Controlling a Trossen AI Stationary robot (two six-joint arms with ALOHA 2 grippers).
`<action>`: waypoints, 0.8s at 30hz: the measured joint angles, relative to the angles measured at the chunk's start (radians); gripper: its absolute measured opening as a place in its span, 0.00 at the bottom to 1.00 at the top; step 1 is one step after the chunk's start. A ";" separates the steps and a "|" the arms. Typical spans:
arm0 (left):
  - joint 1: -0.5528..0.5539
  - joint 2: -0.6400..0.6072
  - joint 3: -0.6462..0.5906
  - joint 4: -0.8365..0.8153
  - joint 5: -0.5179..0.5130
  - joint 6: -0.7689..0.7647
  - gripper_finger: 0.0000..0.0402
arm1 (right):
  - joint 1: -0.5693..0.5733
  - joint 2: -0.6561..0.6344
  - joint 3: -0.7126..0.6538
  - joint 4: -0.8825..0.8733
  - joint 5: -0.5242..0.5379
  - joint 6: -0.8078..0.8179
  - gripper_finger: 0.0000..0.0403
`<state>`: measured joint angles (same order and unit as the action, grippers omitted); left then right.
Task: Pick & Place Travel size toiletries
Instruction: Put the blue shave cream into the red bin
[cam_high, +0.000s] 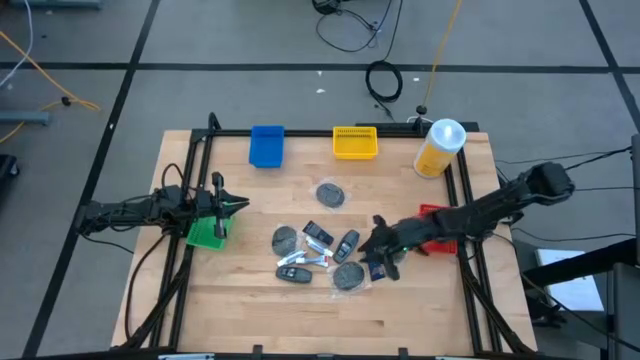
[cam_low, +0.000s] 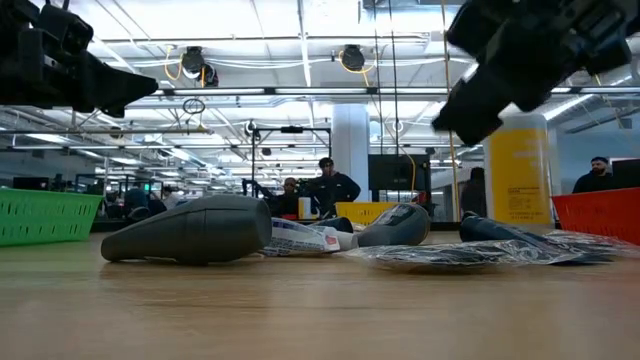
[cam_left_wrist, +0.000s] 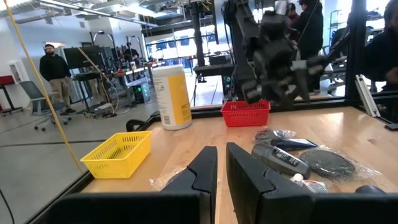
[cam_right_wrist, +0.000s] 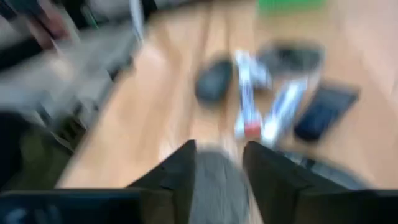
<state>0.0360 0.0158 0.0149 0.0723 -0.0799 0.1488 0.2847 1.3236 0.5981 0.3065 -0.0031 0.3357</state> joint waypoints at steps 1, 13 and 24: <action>0.000 0.000 0.000 0.000 0.000 -0.001 0.09 | 0.007 0.023 0.037 -0.053 0.003 0.017 0.41; 0.000 0.000 0.000 0.003 0.000 -0.051 0.09 | 0.164 0.250 0.225 -0.264 0.167 0.259 0.53; 0.000 0.000 0.000 0.001 -0.009 -0.101 0.09 | 0.207 0.200 0.322 -0.687 0.209 0.478 0.55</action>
<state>0.0358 0.0156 0.0151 0.0732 -0.0887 0.0477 0.4915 1.5234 0.9199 -0.3809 0.2061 0.8138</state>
